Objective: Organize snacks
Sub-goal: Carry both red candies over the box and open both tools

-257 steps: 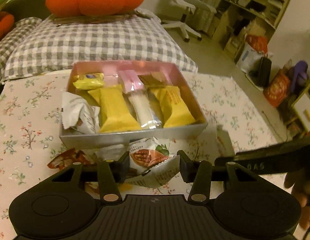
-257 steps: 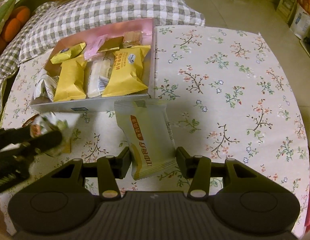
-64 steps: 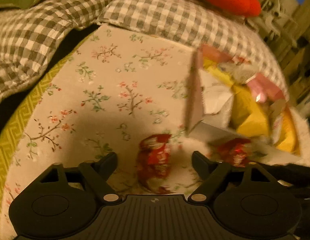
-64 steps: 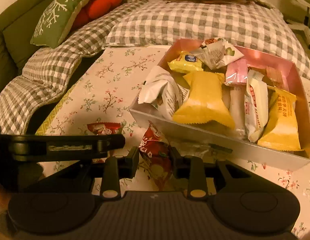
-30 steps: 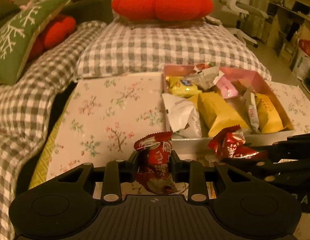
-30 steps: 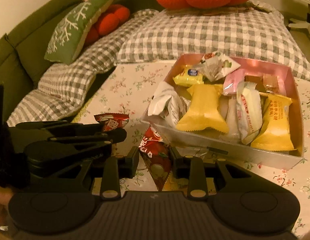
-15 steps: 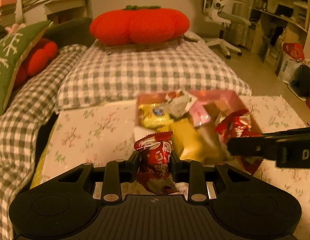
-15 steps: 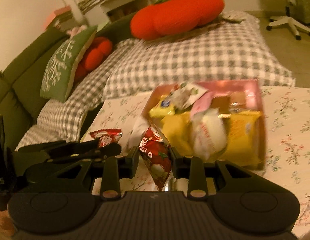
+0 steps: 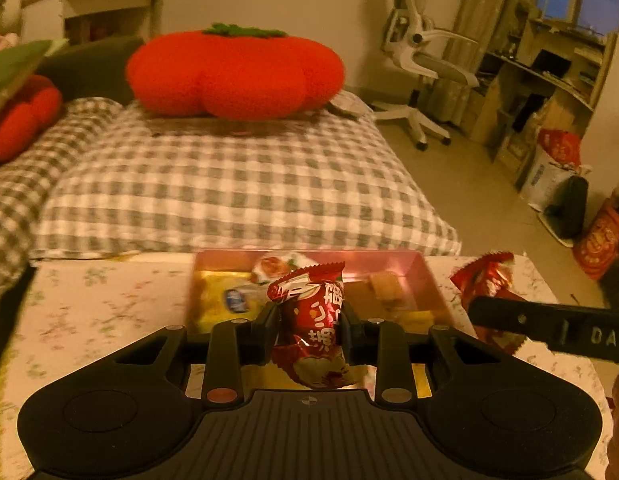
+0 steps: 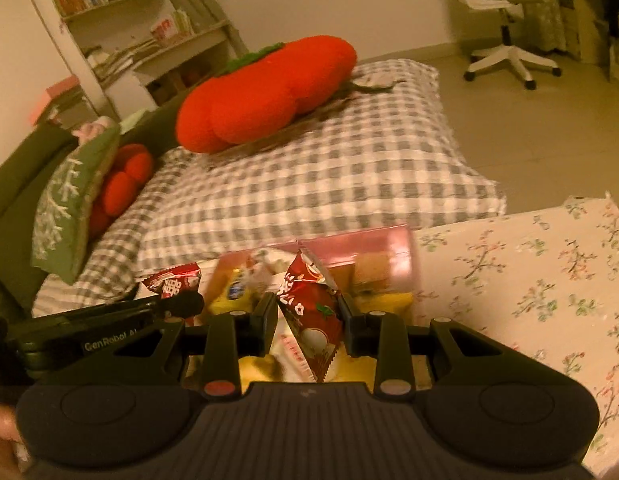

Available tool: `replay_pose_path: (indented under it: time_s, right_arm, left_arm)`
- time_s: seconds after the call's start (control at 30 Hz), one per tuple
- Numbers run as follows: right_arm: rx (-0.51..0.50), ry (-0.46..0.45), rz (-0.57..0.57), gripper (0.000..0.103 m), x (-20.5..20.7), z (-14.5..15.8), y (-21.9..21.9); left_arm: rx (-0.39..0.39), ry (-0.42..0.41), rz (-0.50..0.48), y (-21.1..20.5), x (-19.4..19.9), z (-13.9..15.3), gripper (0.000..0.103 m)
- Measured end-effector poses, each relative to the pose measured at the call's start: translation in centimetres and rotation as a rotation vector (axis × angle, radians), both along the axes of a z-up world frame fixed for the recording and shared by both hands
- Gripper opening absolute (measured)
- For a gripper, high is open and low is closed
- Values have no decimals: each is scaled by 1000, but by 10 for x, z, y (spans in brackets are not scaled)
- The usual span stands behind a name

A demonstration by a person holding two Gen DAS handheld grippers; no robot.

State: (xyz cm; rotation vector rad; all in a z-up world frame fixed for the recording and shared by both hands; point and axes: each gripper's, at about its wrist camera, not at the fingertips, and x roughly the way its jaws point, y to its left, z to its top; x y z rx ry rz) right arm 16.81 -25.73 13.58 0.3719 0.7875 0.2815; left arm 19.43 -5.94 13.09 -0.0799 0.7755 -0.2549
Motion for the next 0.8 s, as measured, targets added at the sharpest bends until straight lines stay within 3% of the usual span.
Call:
replay_pose_path:
  time_s: [0.17,0.3,0.4,0.6,0.8]
  right_arm:
    - [21,-5,-34,30,20,-15,-11]
    - [79,10,-63,30,35,-34,-18]
    - [49,18,-73,30,42,-45,-15]
    - [148,31,-132,30,52,-61,-23]
    - [194,54,-170,32,50,-71,-28]
  left_arm:
    - [-36,33,-48,-17,17,-23,29]
    - [-49,11,-72,-30,39,-26,29]
    - [-67,16,-96,-44,54,-36,29]
    - [-116,51,-58,-47,78,-62,29]
    - [-131,51,-49,-50,77,-71,31]
